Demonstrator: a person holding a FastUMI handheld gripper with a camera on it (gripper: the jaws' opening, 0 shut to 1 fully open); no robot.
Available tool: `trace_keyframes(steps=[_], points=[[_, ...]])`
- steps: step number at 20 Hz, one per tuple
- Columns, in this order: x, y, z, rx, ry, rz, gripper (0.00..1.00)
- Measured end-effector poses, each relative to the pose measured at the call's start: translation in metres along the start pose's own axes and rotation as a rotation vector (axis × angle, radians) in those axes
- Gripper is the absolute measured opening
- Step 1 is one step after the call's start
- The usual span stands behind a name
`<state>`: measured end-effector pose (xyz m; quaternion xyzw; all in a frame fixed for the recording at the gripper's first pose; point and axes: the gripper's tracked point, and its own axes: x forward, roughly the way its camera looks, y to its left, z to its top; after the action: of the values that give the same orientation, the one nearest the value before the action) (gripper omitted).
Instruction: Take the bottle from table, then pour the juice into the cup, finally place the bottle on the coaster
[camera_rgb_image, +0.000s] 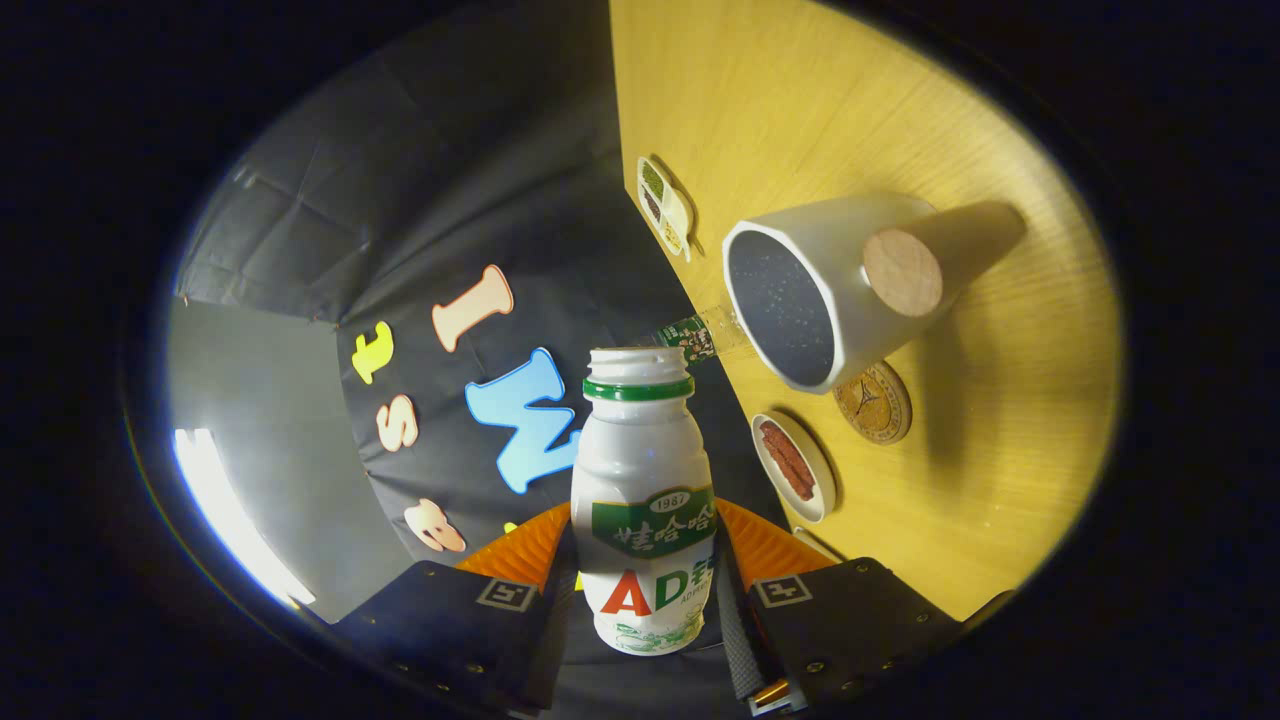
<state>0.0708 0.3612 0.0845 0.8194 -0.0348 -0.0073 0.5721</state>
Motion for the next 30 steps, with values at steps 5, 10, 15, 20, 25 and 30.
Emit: trace_keyframes(steps=[5, 10, 15, 20, 25, 30], points=[[0.010, -0.010, -0.001, -0.285, 0.000, -0.035, 0.64], [0.004, -0.018, 0.001, -0.620, 0.010, -0.001, 0.64], [0.008, -0.016, 0.016, -0.988, -0.016, 0.011, 0.64], [0.014, -0.009, 0.022, -1.238, -0.040, 0.039, 0.64], [0.031, -0.005, 0.014, -1.540, -0.045, 0.052, 0.64], [0.063, -0.018, 0.002, -1.797, -0.022, 0.024, 0.64]])
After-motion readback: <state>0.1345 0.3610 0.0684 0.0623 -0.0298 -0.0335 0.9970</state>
